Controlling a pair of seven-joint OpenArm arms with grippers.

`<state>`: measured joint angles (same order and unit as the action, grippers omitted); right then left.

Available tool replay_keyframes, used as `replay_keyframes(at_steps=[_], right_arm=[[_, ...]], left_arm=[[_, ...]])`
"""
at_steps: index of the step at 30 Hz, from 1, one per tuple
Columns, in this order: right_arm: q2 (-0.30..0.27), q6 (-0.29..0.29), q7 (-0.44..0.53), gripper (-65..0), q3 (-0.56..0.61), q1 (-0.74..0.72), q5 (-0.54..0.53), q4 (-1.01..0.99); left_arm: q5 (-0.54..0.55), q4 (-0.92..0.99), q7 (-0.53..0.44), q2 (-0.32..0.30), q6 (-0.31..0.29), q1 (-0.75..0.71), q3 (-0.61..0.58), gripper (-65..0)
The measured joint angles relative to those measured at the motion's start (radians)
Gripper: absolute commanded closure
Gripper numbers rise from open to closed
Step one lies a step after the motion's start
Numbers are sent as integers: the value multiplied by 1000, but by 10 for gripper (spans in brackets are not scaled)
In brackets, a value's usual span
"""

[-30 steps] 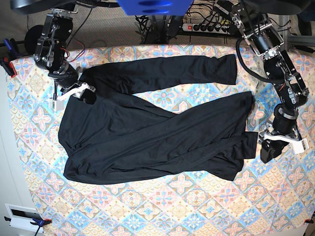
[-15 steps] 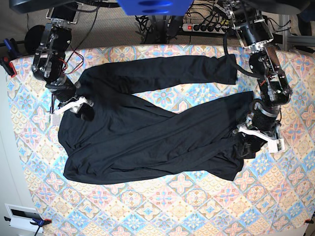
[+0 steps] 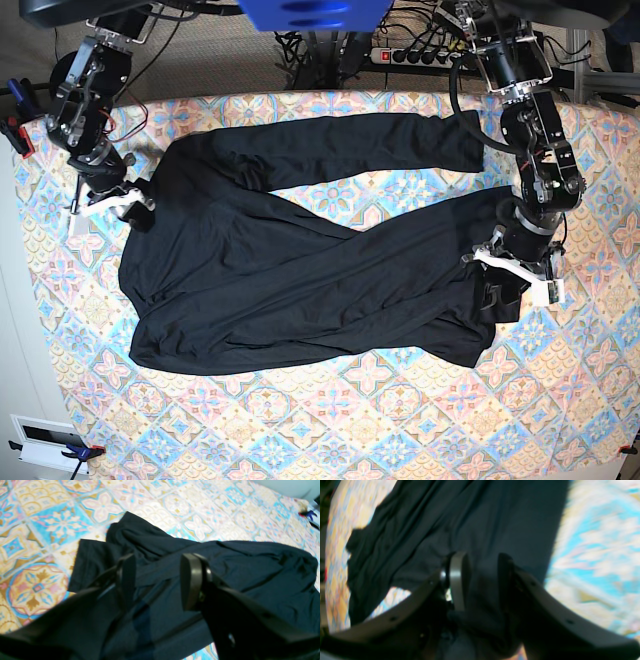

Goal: Layout the t-shirt on the table in an organized manner, then fold the t-shirt properly
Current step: 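Release the hem and move the left gripper to the shirt's side edge, then grasp the shirt side fabric with the left gripper and pull it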

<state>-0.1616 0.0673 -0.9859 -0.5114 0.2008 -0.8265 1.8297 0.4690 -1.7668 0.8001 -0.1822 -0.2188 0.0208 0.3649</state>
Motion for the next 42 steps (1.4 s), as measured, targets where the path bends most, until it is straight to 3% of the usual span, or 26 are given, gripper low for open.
replay_keyframes(at_steps=[6,12,22,28,42], right_arm=[[3,6,-5,-268,-11,-37,-6,-61],[1,2,-3,-271,-9,-100,2,-237],[1,3,22,-271,-11,-137,-4,-333],[-47,0,55,-271,-16,-134,0,-360],[-57,0,50,-271,-55,-138,-1,-358]], left_arm=[[0,-1,-3,-1,2,-68,7,-284],[-2,-1,-7,0,2,-101,7,-284],[-2,-1,-8,-1,1,-99,7,-284],[-3,-7,-7,-3,2,-98,7,-284],[1,-35,-14,-3,1,-118,7,-284]])
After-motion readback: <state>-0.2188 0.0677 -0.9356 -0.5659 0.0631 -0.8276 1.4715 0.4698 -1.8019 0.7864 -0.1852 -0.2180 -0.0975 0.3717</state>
